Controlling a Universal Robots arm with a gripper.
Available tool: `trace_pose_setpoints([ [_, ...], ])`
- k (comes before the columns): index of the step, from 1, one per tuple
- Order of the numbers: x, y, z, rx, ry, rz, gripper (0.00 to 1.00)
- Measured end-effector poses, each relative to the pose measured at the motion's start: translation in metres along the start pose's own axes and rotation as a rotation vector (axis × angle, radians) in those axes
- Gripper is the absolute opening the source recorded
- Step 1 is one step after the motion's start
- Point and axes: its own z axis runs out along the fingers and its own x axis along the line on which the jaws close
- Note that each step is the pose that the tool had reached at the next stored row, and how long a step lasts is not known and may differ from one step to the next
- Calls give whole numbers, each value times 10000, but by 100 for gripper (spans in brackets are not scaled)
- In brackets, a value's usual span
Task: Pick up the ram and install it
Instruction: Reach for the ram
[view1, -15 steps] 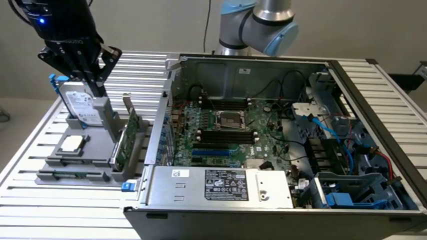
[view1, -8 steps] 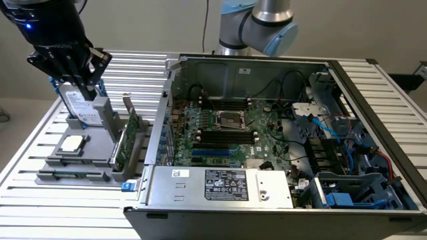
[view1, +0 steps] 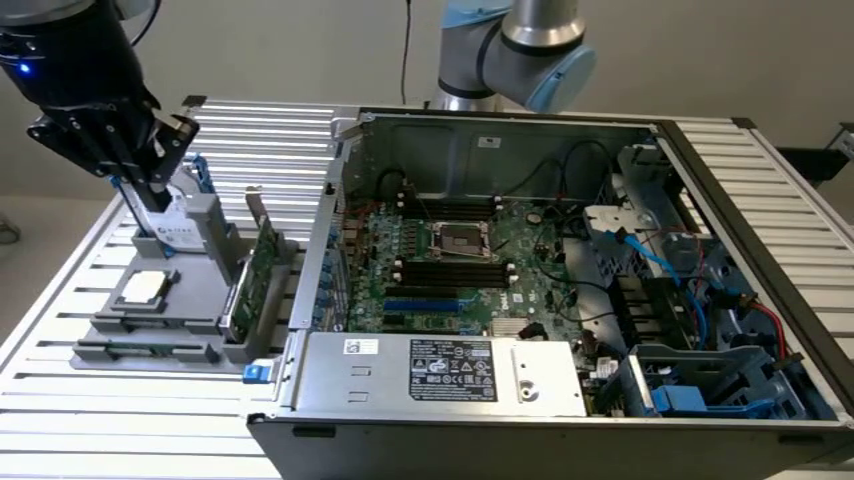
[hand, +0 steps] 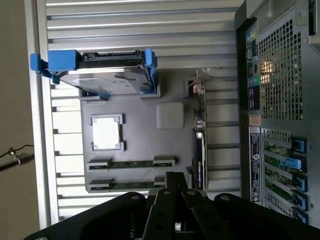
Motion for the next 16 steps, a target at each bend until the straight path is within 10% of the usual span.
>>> trace_pose_setpoints([
  [16,162,-211,118,14,242,-70,11],
])
